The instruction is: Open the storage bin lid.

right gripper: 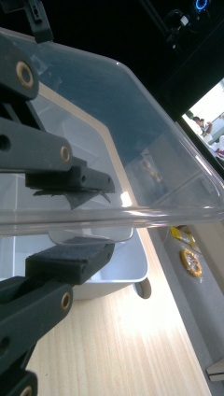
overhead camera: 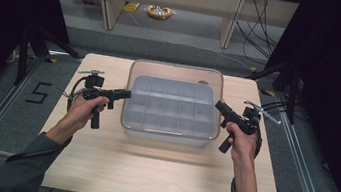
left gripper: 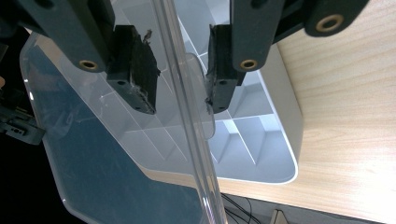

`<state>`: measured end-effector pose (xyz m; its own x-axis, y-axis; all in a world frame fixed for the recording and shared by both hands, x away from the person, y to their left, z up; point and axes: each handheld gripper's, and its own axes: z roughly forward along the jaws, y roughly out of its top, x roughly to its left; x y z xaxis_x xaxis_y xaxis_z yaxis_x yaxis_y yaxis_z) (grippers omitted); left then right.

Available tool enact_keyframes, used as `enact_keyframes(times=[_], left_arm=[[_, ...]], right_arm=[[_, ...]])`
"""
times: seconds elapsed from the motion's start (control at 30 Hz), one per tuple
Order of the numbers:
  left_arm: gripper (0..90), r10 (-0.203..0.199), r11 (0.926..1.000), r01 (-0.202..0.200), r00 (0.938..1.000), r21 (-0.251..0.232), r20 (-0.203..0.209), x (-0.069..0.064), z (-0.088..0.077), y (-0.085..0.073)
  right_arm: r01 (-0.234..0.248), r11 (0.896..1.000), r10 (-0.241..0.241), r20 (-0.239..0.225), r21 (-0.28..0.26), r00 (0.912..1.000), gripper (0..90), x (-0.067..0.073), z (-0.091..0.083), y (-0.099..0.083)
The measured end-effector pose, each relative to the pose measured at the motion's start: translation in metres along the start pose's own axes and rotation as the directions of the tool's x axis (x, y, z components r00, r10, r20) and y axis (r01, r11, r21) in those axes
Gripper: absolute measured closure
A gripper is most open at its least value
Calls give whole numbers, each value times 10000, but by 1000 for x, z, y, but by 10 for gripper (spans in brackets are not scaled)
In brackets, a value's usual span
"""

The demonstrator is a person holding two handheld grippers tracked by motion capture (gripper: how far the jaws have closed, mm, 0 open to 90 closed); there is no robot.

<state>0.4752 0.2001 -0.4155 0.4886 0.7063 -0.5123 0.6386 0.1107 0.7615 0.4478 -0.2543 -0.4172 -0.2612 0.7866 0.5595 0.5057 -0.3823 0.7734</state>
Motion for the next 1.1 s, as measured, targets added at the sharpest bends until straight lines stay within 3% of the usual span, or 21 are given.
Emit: enact_keyframes(times=[0.07, 0.1, 0.17, 0.2, 0.23, 0.4, 0.47, 0.6, 0.67, 0.8, 0.93, 1.03, 1.1], left_arm=[[628, -1, 10000, 1, 10000, 18, 14, 0, -2, -2], [629, -1, 10000, 1, 10000, 18, 14, 0, -2, -2], [629, -11, 10000, 11, 10000, 7, 12, 0, -3, -2], [629, -56, 10000, 56, 10000, -75, -44, -1, -3, -3], [628, 16, 10000, -16, 10000, 11, -21, -1, -4, -4], [632, -81, 10000, 80, 10000, 13, 54, -1, -7, -7], [638, -20, 10000, 20, 10000, 34, 44, -2, -9, -9], [632, 333, 9994, -334, 9993, -74, -165, -7, -12, -10], [633, 392, 9992, -393, 9992, -75, -115, -8, -13, -11], [633, 508, 9987, -508, 9987, 8, -28, -12, -16, -14], [634, 495, 9988, -495, 9988, 55, 48, -13, -16, -17], [640, 161, 9994, -170, 9994, 306, 296, -12, -15, -26], [637, 181, 9990, -194, 9993, 405, 323, -12, -15, -29]], right_arm=[[-277, 9996, 277, 13, 42, 9996, 668, 3, -1, -1], [-29, 10000, 29, -14, 10, 10000, 668, 2, -1, -1], [-165, 9999, 165, 5, 50, 9999, 668, 3, -3, -2], [90, 10000, -90, 8, 40, 10000, 667, 2, -3, -3], [-116, 9999, 116, -28, 33, 9999, 667, 4, -3, -4], [-103, 9999, 104, -83, 79, 9999, 668, 5, -6, -6], [135, 9999, -133, -134, 86, 9998, 668, 4, -7, -9], [-161, 9996, 163, -86, 224, 9998, 667, 7, -11, -12], [88, 9998, -86, -114, 167, 9999, 667, 6, -11, -13], [73, 9998, -71, -104, 165, 9999, 668, 7, -19, -15], [23, 9998, -22, -81, 186, 10000, 669, 7, -25, -18], [48, 9997, -48, -18, 226, 10000, 669, 5, -31, -22], [42, 9997, -42, 33, 247, 10000, 671, 5, -33, -22]])
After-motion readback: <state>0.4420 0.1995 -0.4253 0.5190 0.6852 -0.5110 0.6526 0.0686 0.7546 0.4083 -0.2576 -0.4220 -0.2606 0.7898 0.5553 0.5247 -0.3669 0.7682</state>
